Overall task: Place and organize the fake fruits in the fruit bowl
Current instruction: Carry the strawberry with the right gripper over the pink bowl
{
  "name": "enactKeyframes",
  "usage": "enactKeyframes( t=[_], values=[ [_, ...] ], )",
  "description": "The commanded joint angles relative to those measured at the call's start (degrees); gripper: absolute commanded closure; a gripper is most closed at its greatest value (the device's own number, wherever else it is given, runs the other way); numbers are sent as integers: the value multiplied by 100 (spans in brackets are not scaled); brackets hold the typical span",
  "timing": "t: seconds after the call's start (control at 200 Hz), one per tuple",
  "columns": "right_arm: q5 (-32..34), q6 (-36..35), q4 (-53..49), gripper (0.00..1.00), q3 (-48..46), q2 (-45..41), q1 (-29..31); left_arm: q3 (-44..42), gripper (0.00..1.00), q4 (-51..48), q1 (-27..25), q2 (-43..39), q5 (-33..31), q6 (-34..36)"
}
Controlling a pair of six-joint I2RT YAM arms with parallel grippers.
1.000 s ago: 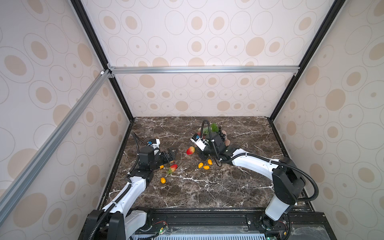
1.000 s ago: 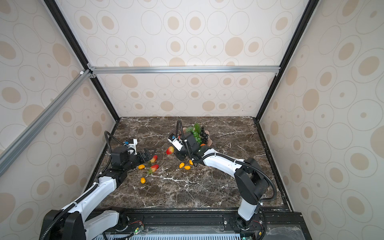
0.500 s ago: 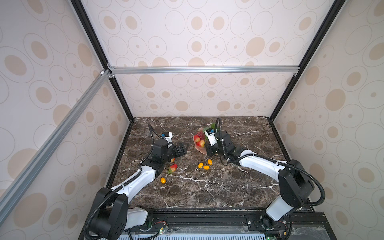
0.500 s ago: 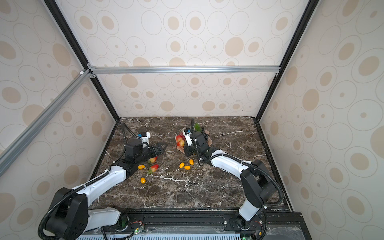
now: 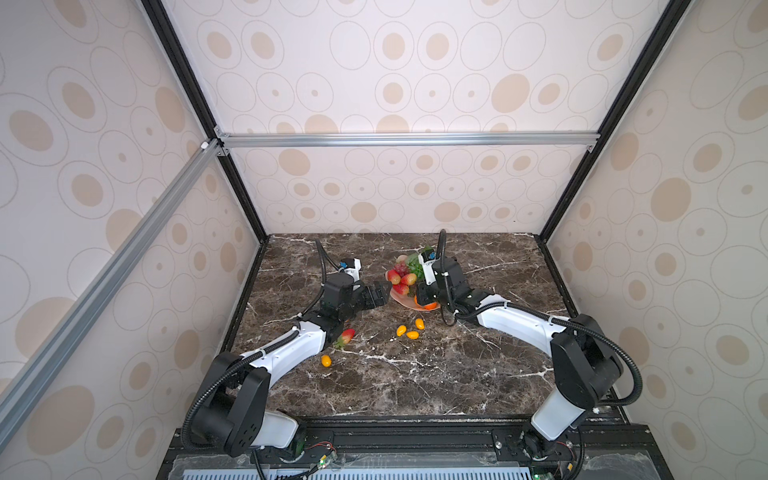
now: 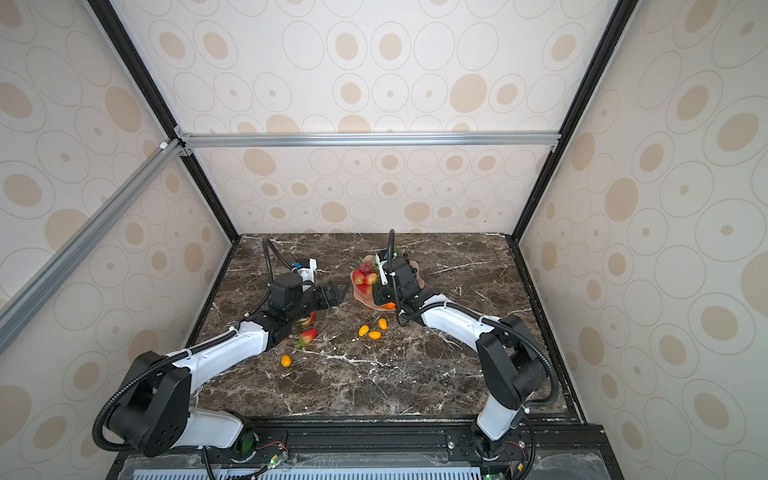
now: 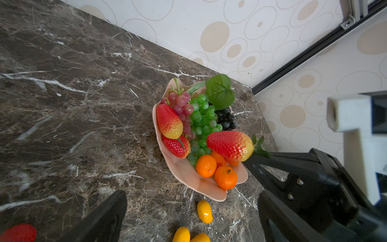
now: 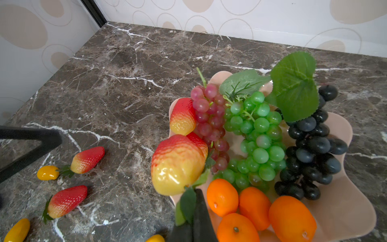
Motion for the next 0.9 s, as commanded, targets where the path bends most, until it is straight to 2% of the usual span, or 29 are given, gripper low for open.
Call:
enactKeyframes(
  t=[0.0, 0.205, 0.435, 0.705, 0.895],
  values=[
    [-37, 157, -117, 100, 204, 219, -151, 224, 2, 156, -74, -27, -129, 118],
    [-440, 103, -298, 100, 428, 506, -377, 114, 2, 155, -81, -124, -160, 115],
    [-572, 34, -311, 100, 597, 701, -501, 138, 2, 169, -83, -67, -76, 98],
    [-1295, -350, -489, 100, 730, 817, -566, 207, 2, 81, -80, -25, -51, 155],
    [-2087, -843, -862, 100, 740, 736, -573, 190, 2, 100, -76, -20, -33, 116]
  ],
)
